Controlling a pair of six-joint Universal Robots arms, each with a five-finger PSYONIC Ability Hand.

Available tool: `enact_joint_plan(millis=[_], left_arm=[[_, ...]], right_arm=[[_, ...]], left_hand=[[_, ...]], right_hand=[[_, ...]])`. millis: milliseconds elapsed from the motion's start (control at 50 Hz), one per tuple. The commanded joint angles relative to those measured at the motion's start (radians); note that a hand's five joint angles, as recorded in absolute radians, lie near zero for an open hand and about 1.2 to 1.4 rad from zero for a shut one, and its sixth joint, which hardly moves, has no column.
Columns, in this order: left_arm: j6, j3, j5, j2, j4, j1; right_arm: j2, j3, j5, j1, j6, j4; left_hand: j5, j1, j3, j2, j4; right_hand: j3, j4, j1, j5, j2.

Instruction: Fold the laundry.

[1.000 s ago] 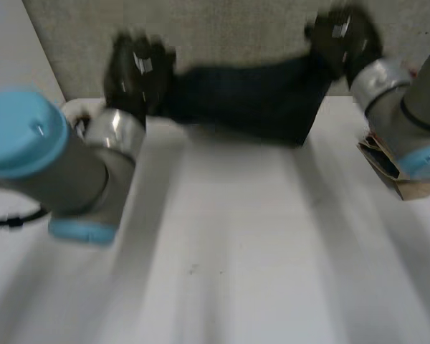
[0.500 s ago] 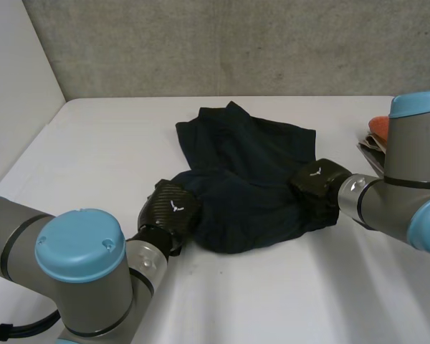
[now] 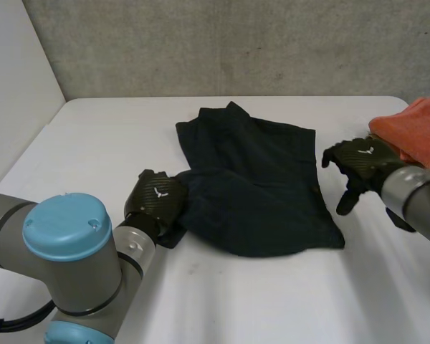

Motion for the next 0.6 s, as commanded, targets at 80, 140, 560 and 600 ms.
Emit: enact_joint_plan(millis=[80, 140, 560, 600], left_arm=[[-0.034, 0.011, 0.001, 0.000, -0.002, 0.013], [-0.034, 0.013, 0.001, 0.000, -0.002, 0.013], [-0.053, 0.026, -0.001, 0.016, -0.004, 0.025], [-0.053, 0.026, -0.001, 0.019, -0.004, 0.025]], right_arm=[[-0.081, 0.284, -0.050, -0.043, 0.086, -0.096], [-0.078, 0.356, -0.045, -0.043, 0.104, -0.189], [0.058, 0.381, 0.004, 0.040, 0.156, -0.435], [0.091, 0.358, 0.018, 0.052, 0.153, -0.440]], left_hand=[[0.185, 0.210, 0.154, 0.152, 0.162], [0.188, 0.213, 0.157, 0.155, 0.165], [0.194, 0.219, 0.163, 0.161, 0.171], [0.194, 0.219, 0.163, 0.161, 0.171]], right_hand=[[0.014, 0.023, 0.059, 0.013, 0.007], [0.008, 0.017, 0.053, 0.007, 0.001], [0.146, 0.155, 0.190, 0.145, 0.138], [0.254, 0.263, 0.299, 0.253, 0.247]])
